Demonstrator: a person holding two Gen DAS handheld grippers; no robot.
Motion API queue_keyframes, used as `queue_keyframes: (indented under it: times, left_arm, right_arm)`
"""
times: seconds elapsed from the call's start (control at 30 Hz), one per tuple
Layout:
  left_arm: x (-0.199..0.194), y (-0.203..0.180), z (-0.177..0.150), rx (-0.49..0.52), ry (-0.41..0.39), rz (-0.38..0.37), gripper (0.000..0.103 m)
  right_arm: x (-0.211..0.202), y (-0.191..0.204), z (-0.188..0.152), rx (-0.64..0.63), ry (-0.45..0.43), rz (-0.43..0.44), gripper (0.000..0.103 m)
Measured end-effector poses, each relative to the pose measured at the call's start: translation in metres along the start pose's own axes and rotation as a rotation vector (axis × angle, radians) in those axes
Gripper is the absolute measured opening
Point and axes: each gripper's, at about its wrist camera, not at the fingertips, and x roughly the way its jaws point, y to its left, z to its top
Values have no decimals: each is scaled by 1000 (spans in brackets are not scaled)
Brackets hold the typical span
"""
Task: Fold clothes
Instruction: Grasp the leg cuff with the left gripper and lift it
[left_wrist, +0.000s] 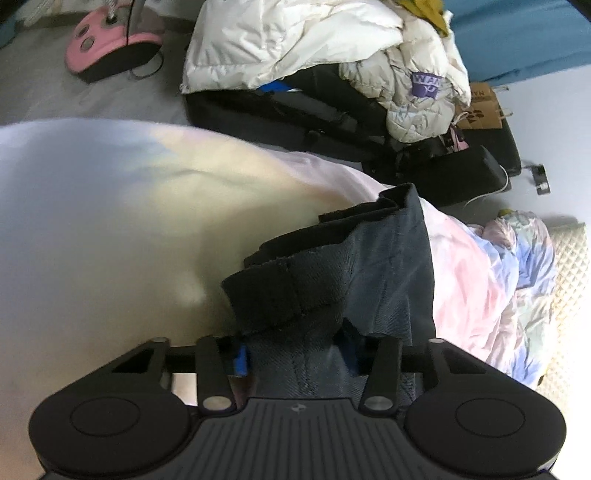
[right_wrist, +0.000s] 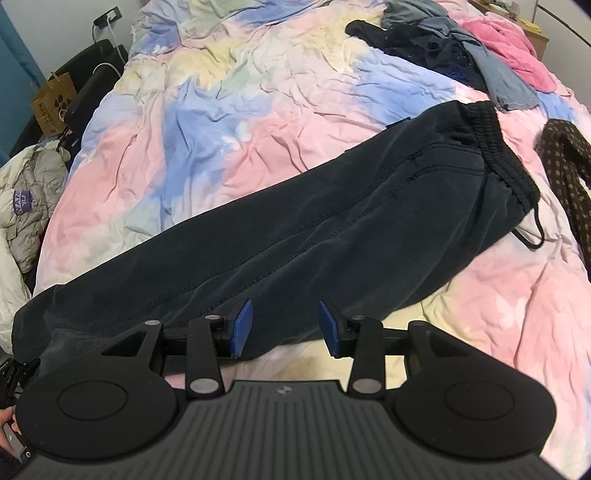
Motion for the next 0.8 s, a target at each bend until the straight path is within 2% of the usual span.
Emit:
queue_keyframes:
  times: [0.13, 0.23, 0.5, 0.6, 0.8]
  left_arm:
    - [-10, -19, -9, 72, -43, 12, 23]
    - [-19, -39, -11, 140, -69, 14, 17]
    - [-45, -101, -30, 321, -150, -40, 14]
    - [-60, -132, -49, 400, -189, -71, 13]
    - [-102, -202, -105, 529, -287, -115, 13]
  right_arm:
    - [-4, -13, -10, 41, -13, 0, 43]
    - [-5, -25, -18, 78, -18, 9, 43]
    - [-5, -62, -40, 131, -27, 44, 44]
    - [-4, -73, -41, 74, -24, 17, 45]
    - [-12, -98, -19, -45, -68, 85, 47]
